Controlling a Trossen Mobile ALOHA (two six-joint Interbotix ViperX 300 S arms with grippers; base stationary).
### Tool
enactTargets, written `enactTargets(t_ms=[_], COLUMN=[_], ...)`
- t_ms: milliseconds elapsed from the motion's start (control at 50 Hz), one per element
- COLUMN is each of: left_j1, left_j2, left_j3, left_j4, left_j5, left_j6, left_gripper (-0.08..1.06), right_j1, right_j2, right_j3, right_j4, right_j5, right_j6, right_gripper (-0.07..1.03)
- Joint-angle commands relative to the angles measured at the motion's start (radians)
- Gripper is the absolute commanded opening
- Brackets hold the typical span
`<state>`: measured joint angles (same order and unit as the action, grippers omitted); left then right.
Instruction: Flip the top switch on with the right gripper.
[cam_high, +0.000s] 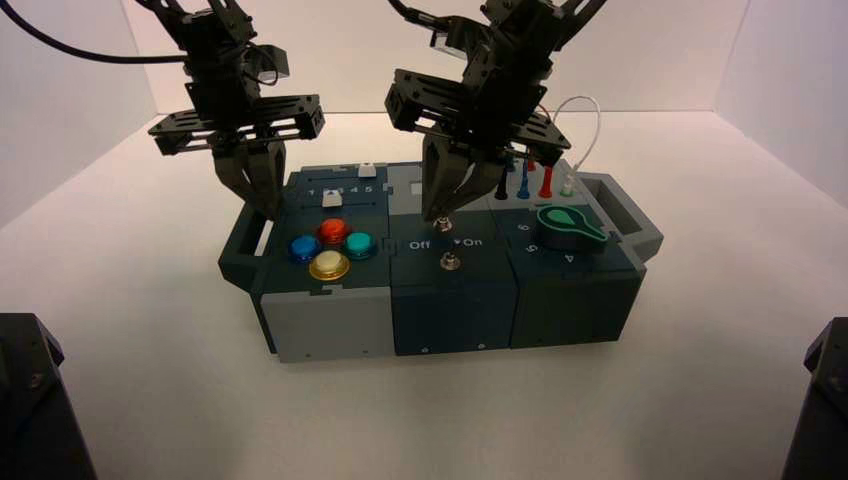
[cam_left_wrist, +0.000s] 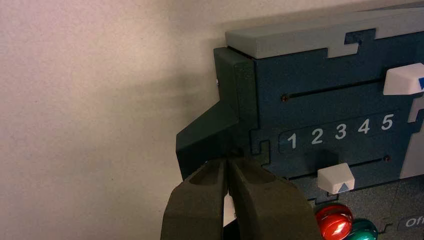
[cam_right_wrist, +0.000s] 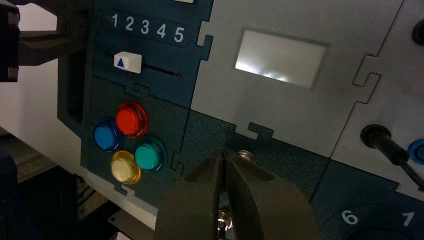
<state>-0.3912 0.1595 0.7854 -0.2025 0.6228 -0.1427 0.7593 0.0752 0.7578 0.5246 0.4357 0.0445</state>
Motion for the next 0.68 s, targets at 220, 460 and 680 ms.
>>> enactTargets(t_ms=[220,460,680], left_j1=[-0.009,-0.011,-0.009], left_j2=[0.086,0.008,-0.011], left_j3=[0.015,0.071,0.086], left_j4=[0.008,0.008,0.006], left_j5=[-0.078,-0.158,-0.173], left_j6=[0.058,0.058,0.052], left_gripper=[-0.03,-0.03,-0.03], right_j1=[0.002,0.029,0.032], right_j2=[-0.069,-0.152,-0.176], right_j3=[-0.031,0.000,0.018], right_j4=[-0.018,-0.043,-0.064], right_j5=[0.020,0.084,0.091], right_j6=[-0.023,-0.025,-0.025], right_gripper=[-0.02,-0.02,-0.02])
